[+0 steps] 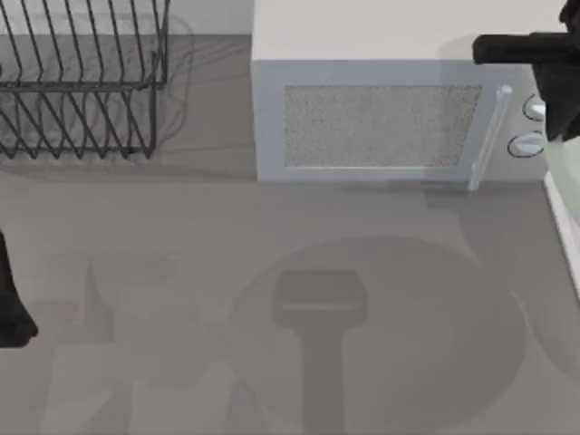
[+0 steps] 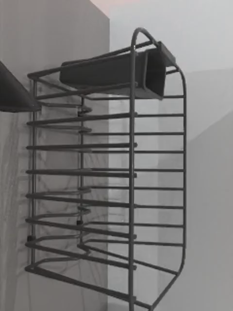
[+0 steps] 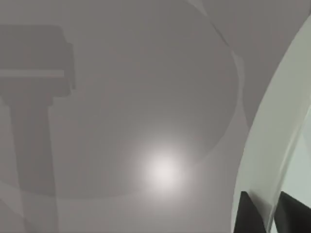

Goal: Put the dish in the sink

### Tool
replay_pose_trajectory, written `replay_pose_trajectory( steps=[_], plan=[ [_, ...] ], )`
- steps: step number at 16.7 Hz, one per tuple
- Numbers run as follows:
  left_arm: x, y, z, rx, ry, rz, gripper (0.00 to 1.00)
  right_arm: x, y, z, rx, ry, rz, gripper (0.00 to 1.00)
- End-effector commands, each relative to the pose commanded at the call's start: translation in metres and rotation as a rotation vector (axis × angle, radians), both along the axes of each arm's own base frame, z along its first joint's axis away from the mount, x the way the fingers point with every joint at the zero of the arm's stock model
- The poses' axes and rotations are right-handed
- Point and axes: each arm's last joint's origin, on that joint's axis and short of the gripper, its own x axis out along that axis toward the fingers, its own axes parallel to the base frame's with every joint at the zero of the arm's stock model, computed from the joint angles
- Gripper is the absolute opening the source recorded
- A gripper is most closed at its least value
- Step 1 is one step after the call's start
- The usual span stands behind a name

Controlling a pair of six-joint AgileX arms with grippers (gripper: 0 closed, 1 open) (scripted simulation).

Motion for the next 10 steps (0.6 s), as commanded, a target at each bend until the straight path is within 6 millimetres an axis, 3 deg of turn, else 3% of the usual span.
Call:
replay_pose_trajectory(
  steps=[7,10],
  plan=[
    [0.000,0.000,0.000,0.000,0.000,0.000,1.00,0.000,-0.005,0.005,-0.002,0.001,-0.006,0.00],
    [0.000,0.000,0.000,0.000,0.000,0.000,1.00,0.023,-0.019,0.002,-0.017,-0.023,-0.055,0.00]
  ],
)
